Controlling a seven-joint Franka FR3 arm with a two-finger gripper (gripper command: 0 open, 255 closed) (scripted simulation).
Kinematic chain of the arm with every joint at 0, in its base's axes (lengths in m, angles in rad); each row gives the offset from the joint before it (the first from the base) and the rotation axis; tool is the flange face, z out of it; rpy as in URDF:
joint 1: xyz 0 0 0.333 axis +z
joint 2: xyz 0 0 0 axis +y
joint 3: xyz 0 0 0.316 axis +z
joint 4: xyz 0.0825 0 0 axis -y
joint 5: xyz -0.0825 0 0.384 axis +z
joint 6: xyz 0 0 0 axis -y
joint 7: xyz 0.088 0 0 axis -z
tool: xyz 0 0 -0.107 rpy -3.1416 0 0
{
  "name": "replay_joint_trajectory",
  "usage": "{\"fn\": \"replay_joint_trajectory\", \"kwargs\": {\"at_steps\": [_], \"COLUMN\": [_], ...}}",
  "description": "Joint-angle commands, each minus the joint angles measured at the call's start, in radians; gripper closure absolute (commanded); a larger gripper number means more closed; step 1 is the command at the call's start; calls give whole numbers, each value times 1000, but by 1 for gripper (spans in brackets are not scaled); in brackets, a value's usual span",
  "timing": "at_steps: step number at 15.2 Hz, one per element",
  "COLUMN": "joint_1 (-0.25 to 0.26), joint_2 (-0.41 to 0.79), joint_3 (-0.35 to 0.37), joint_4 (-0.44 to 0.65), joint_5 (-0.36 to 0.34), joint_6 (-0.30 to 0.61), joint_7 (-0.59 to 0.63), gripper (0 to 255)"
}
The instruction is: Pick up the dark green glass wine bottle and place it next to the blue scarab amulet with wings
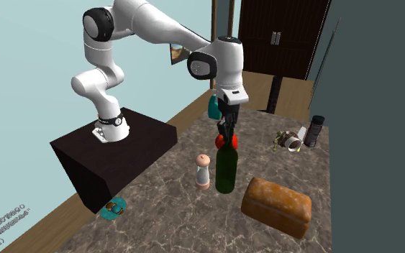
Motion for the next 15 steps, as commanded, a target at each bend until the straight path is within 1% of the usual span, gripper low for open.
{"fn": "replay_joint_trajectory", "kwargs": {"at_steps": [1,5,10,15], "joint_1": [0,0,-41,-78], "joint_2": [-8,-21,-147,-254], "joint_3": [0,1,-12,-33], "joint_4": [17,42,-15,-37], "joint_5": [1,2,19,33], "joint_6": [-25,-63,-131,-216], "joint_7": [0,-1,-60,-121], "gripper": [255,255,255,255]}}
